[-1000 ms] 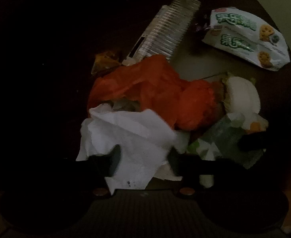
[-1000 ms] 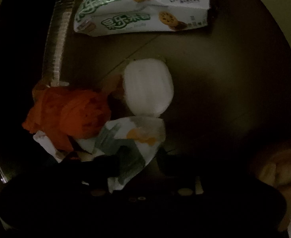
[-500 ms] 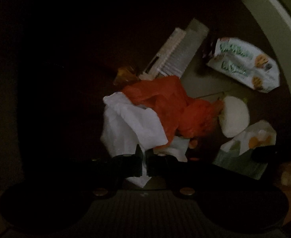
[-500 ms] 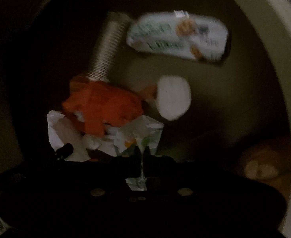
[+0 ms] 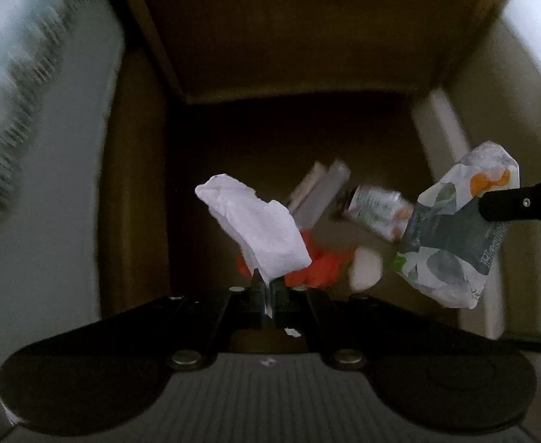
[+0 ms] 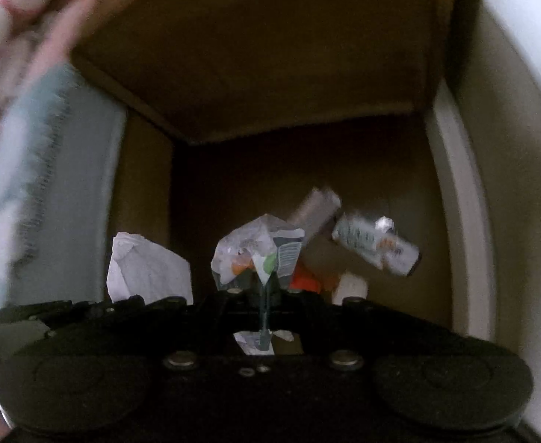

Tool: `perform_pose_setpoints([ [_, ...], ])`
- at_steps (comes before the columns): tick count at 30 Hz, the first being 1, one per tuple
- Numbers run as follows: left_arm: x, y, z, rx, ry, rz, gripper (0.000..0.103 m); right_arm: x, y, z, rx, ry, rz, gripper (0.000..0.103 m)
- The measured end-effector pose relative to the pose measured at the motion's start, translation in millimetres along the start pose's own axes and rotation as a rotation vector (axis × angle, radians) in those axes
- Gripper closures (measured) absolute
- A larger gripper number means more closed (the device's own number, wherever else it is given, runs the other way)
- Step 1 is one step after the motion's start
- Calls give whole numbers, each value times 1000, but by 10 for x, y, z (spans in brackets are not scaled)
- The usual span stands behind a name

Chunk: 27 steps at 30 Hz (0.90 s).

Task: Collect trash
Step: 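Reach into the cubby, grasp white tissue with left tool while right grasps printed bag, then lift the tissue and printed bag up over the teal wastebasket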

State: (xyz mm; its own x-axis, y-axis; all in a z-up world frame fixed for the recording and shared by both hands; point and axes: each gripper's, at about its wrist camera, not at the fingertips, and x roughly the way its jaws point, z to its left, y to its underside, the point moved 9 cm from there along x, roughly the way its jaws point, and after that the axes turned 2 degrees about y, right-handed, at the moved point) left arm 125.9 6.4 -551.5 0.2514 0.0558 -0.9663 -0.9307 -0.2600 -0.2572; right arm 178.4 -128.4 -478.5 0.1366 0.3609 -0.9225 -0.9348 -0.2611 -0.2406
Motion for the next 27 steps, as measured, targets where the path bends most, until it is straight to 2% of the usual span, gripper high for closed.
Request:
perform_pose_setpoints([
  [5,-915,-424,-17,3,22,-77,100,-822,-402,332,-75,-12,-95,103],
  [12,-1986,-1002,-23,5,65,-190,100,-1800,-888,689,-142,-25,-233,103],
  [15,-2382,-1249,-61,50,41,-252,100,-2193,-1109,792,-162,-35,-295,103],
  [20,-2960,-1706,-160,94,59,-336,100,-2755,-1534,966,-185,-59,-401,103],
  [23,-3260,-1995,-190,92,79,-393,100,-3070,-1811,1075,-216,-59,-479,103],
  [27,-3662,-2421,-211,103,68,-500,100,-3445,-2229,1159,-228,-51,-583,103],
])
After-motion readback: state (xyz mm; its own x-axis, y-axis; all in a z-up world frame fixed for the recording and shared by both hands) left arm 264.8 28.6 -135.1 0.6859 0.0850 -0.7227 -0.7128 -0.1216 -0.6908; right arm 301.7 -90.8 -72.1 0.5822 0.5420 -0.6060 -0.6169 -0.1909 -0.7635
